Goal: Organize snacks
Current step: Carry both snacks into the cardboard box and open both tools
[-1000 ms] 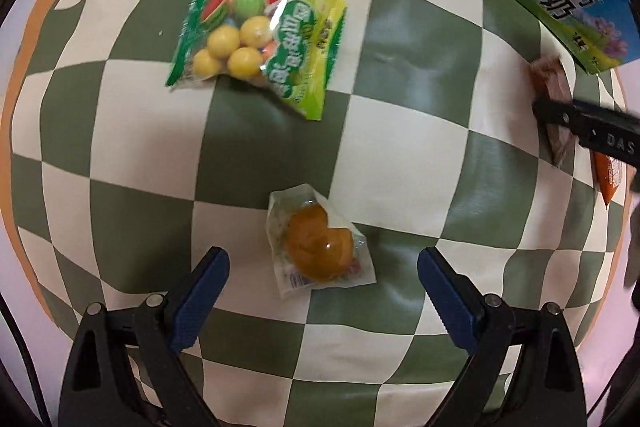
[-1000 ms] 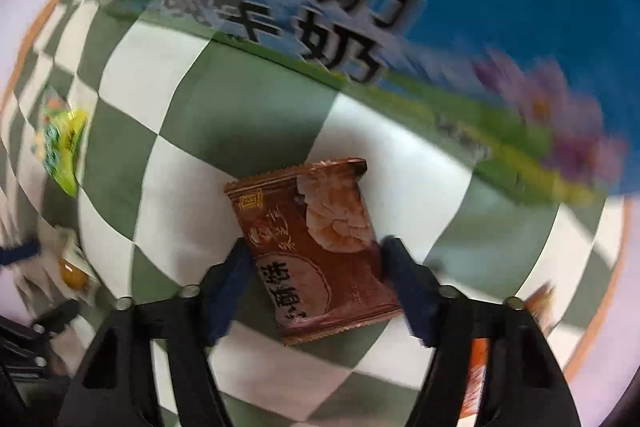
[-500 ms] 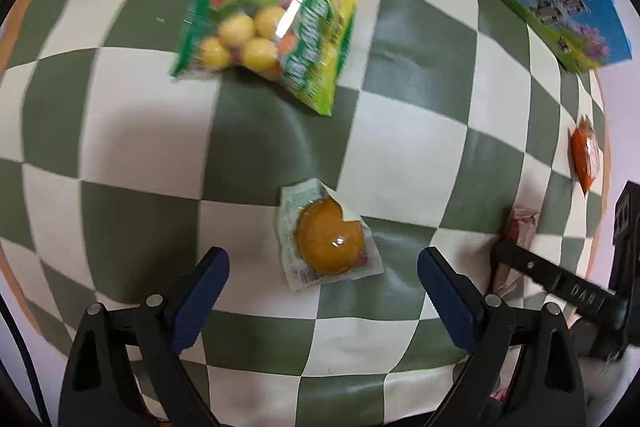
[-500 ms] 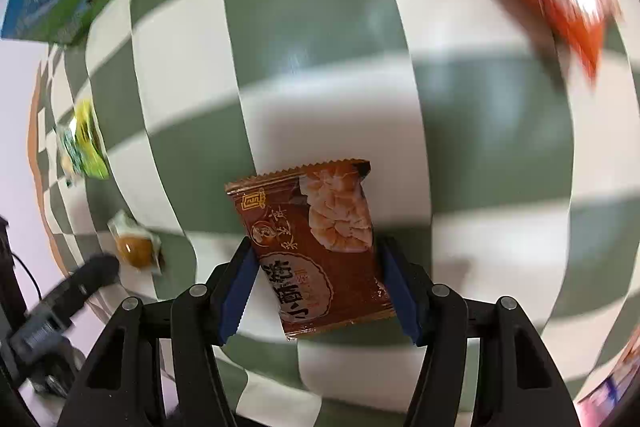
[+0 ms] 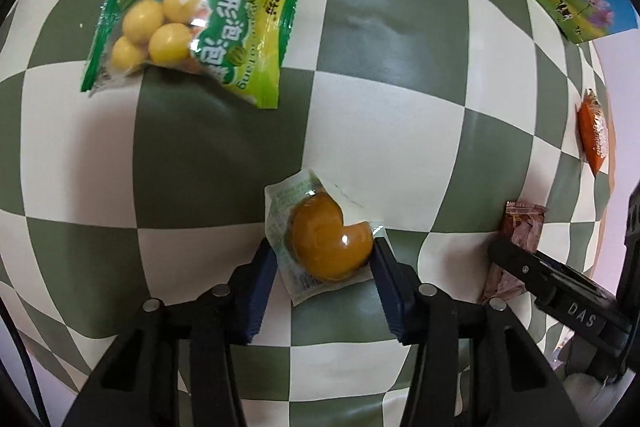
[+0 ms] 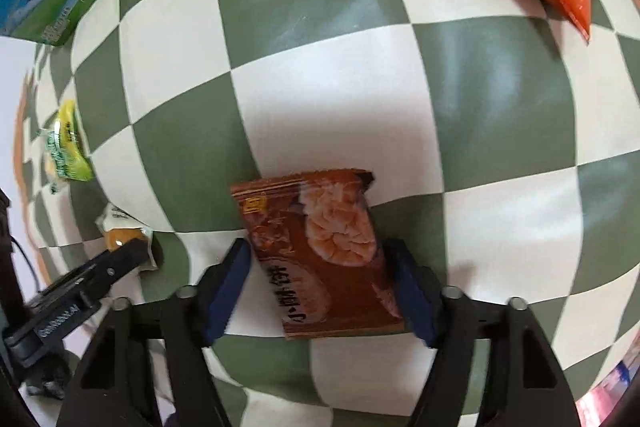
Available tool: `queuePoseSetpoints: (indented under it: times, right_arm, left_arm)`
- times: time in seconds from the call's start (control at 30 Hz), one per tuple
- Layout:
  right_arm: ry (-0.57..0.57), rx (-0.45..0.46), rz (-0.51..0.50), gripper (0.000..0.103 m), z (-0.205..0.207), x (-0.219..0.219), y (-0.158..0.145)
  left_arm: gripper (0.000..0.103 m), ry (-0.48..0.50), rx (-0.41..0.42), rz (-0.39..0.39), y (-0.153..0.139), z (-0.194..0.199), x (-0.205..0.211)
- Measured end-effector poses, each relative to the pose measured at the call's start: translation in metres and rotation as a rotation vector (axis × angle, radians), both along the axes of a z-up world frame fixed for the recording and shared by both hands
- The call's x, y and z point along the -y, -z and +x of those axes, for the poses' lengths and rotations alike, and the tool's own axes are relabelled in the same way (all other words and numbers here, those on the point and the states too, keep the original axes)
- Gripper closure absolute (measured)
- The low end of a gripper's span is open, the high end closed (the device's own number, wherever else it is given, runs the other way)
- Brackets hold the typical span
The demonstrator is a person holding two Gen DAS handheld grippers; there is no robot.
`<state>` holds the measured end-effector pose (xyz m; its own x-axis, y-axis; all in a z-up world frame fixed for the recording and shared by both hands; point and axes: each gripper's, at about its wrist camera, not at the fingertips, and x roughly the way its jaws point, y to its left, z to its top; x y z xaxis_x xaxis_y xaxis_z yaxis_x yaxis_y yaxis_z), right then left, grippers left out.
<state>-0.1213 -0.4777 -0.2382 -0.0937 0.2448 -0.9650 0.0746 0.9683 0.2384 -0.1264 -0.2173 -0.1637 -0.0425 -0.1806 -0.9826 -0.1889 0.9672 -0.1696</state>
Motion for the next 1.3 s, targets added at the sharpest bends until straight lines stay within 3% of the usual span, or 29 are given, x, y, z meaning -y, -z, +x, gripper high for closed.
queuePoseSetpoints:
  times: [0.13,0.27,0.37,0.57,0.77,0.93,1.07,1.3]
  right_arm:
    - [-0.029,-0.013,-0.011,0.034,-0.006,-0.010,0.005]
    - [-0.087,-0.033,-0.035,0.021,0.000,-0.039,0.011]
    - [-0.126,-0.019,-0.066,0.021,-0.004,-0.050,0.012]
    - [-0.121,0.021,-0.074,0.044,-0.021,-0.060,0.004]
    - [-0.107,0.051,-0.011,0.044,-0.026,-0.042,-0.015]
    - [-0.072,0.091,0.078,0.044,-0.024,-0.035,-0.048]
    - [-0.043,0.146,0.166,0.044,-0.007,-0.027,-0.086]
    - [-0.043,0.302,0.283,0.044,0.094,0.000,-0.188]
  left_arm:
    - [0.056,-0.011,-0.021,0.017,0.004,0.007,0.006]
    - [0.056,-0.009,-0.017,0.039,0.005,0.008,0.010]
    - [0.057,-0.008,-0.012,0.047,0.003,0.014,0.024]
    - [0.058,-0.021,-0.012,0.049,0.002,0.004,0.029]
    - [0.058,-0.011,-0.009,0.029,-0.016,0.005,0.031]
    - [0.058,-0.009,0.021,-0.032,-0.049,0.012,0.038]
    - [0.058,0.006,0.112,-0.095,-0.103,0.033,0.049]
    - [0.058,0.055,0.322,-0.171,-0.206,0.112,0.053]
